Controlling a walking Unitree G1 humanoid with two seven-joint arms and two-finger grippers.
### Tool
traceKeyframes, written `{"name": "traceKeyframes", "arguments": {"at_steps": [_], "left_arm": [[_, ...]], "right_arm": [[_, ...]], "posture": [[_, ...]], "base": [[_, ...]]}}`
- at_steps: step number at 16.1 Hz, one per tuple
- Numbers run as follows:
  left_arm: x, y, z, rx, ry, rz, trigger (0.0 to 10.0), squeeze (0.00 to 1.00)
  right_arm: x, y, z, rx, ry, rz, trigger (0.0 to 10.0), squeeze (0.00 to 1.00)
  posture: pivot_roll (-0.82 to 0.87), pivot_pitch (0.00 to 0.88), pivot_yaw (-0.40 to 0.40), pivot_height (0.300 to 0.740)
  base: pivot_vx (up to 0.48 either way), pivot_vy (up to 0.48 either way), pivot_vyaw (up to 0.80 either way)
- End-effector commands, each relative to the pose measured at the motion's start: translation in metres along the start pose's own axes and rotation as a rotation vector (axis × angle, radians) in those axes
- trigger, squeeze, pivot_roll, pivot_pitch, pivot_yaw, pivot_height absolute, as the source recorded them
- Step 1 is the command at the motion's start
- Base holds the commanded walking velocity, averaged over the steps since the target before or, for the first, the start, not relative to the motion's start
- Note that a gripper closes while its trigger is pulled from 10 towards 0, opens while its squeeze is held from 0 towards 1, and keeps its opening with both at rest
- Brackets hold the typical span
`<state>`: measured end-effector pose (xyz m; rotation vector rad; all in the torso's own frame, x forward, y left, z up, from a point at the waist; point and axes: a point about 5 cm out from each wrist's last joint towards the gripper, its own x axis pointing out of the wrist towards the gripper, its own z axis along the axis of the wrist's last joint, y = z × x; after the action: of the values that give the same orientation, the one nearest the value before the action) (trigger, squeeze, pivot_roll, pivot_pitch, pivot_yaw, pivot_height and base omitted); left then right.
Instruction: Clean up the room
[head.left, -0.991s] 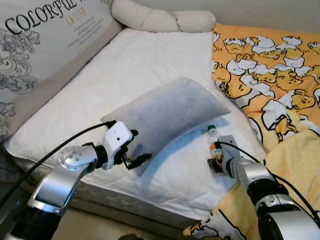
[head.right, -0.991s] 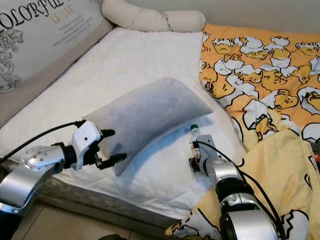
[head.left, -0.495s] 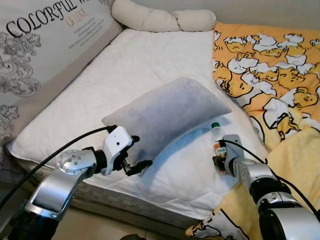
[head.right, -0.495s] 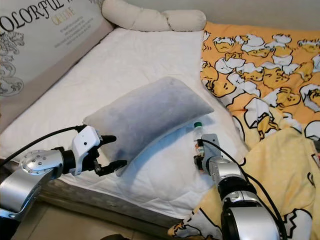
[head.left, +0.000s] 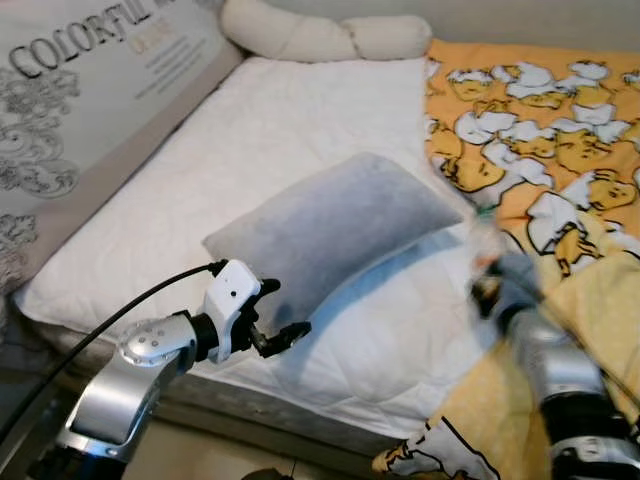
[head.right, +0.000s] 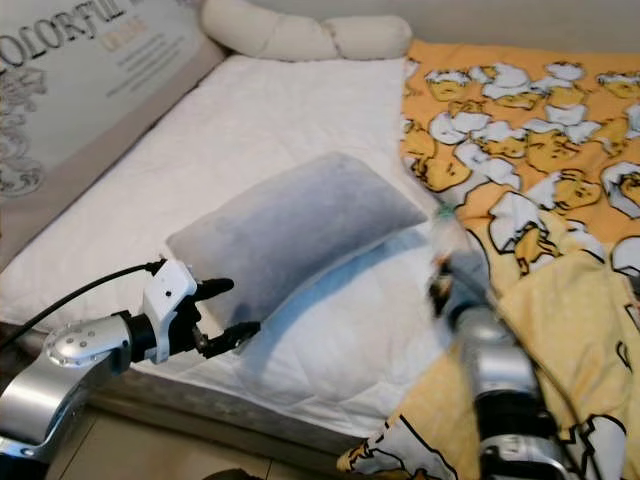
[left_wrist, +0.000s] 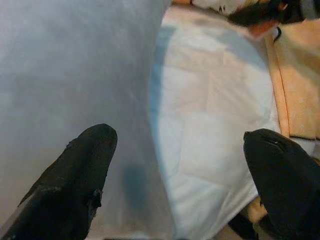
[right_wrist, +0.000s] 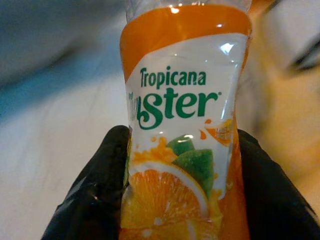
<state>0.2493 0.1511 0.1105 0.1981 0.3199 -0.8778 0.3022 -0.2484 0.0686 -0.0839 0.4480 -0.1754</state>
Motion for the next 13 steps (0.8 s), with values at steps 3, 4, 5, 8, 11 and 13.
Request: {"name": "traceKeyframes", "arguments": {"at_steps": [3, 4, 5, 8, 11, 13], "left_arm": [[-0.006, 0.008, -0.002, -0.040, -0.062, 0.233, 10.0, 0.00], [-0.005, 0.014, -0.001, -0.051, -0.103, 0.369, 10.0, 0.00], [-0.005, 0.016, 0.000, -0.058, -0.117, 0.427, 10.0, 0.00], [0.000, 0.022, 0.000, -0.072, -0.123, 0.589, 10.0, 0.00], [0.007, 0.023, 0.000, -0.079, -0.116, 0.623, 10.0, 0.00], [0.011, 0.024, 0.003, -0.062, -0.107, 0.618, 10.0, 0.00]], "right_arm": [[-0.027, 0.001, 0.048, 0.116, -0.345, -0.059, 10.0, 0.00], [-0.036, 0.033, 0.065, 0.088, -0.441, 0.110, 10.0, 0.00], [-0.045, 0.059, 0.070, 0.070, -0.469, 0.262, 10.0, 0.00], [-0.057, 0.096, 0.050, 0.057, -0.380, 0.457, 10.0, 0.00], [-0.053, 0.090, 0.050, 0.072, -0.365, 0.435, 10.0, 0.00], [-0.051, 0.090, 0.047, 0.058, -0.344, 0.440, 10.0, 0.00]], "posture": [[-0.04, 0.000, 0.085, 0.740], [-0.02, 0.000, 0.073, 0.740], [-0.02, 0.000, 0.073, 0.740], [-0.01, 0.000, 0.052, 0.740], [-0.02, 0.000, 0.068, 0.740], [-0.01, 0.000, 0.075, 0.740]], "base": [[0.000, 0.000, 0.00], [0.000, 0.000, 0.80], [0.000, 0.000, 0.80], [0.000, 0.000, 0.80], [0.000, 0.000, 0.80], [0.000, 0.000, 0.80]]}}
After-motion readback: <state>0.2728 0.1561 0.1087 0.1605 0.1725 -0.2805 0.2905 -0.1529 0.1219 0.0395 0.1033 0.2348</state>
